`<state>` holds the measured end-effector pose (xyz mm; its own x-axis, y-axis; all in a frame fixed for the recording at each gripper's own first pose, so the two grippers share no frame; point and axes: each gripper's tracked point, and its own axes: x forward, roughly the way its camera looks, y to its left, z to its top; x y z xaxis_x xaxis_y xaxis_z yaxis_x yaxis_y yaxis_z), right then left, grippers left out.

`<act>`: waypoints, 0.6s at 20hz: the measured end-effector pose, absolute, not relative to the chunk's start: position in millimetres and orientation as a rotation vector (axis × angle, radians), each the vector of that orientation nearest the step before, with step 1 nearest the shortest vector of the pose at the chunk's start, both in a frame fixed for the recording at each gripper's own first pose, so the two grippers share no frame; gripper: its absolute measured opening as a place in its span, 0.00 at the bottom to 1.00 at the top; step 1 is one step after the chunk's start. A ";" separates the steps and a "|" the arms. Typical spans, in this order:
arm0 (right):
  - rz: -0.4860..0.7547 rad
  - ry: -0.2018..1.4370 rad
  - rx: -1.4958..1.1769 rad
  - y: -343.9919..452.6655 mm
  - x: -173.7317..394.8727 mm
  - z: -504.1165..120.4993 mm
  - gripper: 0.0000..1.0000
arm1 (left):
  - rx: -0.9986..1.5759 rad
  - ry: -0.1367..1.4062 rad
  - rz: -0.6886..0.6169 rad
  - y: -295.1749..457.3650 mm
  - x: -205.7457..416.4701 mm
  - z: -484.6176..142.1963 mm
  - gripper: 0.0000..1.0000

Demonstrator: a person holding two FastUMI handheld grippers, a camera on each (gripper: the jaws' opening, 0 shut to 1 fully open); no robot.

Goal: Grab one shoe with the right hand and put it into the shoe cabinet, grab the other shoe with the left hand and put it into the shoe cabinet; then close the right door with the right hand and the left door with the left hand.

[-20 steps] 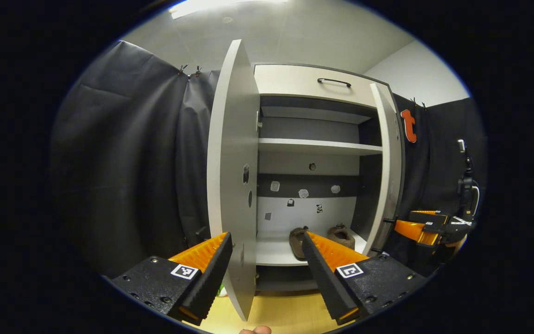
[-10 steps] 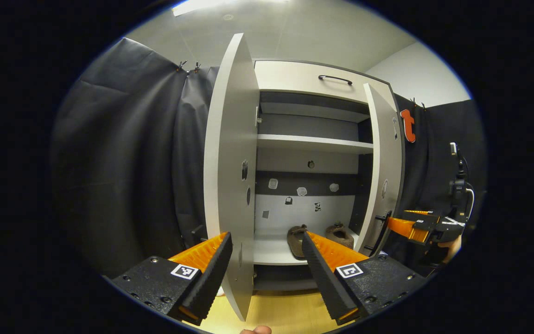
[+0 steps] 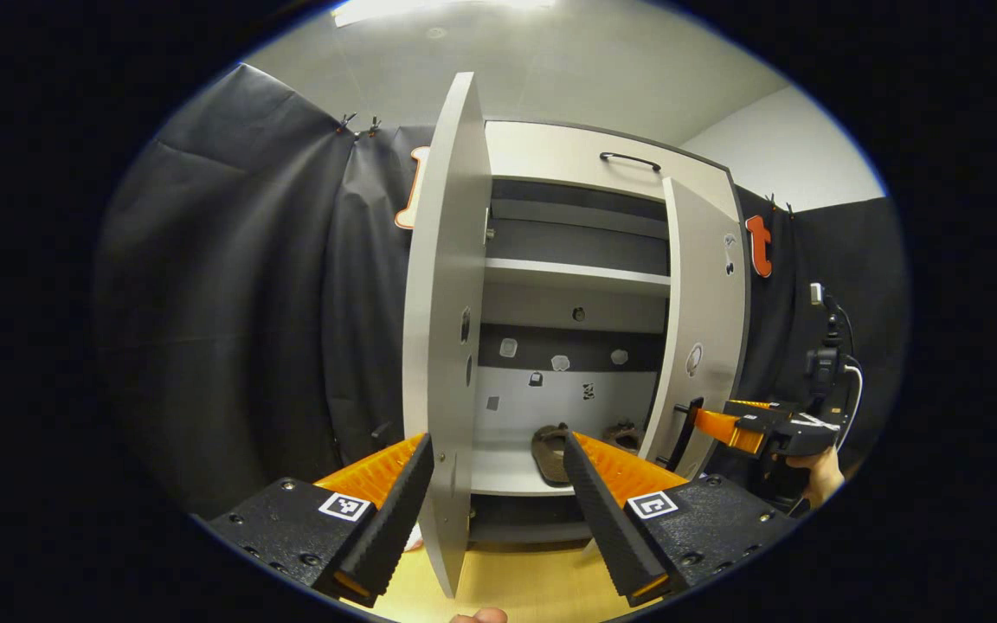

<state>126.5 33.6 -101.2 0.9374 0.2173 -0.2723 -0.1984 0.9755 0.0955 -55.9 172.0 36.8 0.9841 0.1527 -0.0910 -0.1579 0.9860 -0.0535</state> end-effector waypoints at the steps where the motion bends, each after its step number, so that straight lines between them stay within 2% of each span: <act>1: 0.209 0.285 0.067 35.2 129.0 -101.8 0.87 | -0.063 0.084 0.159 173.6 -57.7 38.2 0.93; 2: 0.205 0.282 0.062 36.7 131.3 -102.1 0.89 | -0.067 0.080 0.163 175.9 -60.7 40.5 0.93; 3: 0.201 0.279 0.057 37.8 134.1 -101.5 0.87 | -0.071 0.076 0.170 179.8 -65.5 43.1 0.93; 12: 0.169 0.271 0.069 44.5 152.9 -105.3 0.89 | -0.058 0.051 0.303 232.5 -108.2 58.9 0.92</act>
<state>152.9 44.5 -105.3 0.9494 0.1750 -0.2608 -0.1565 0.9835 0.0903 -108.2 232.5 58.9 0.9533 0.2962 -0.0589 -0.2992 0.9529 -0.0494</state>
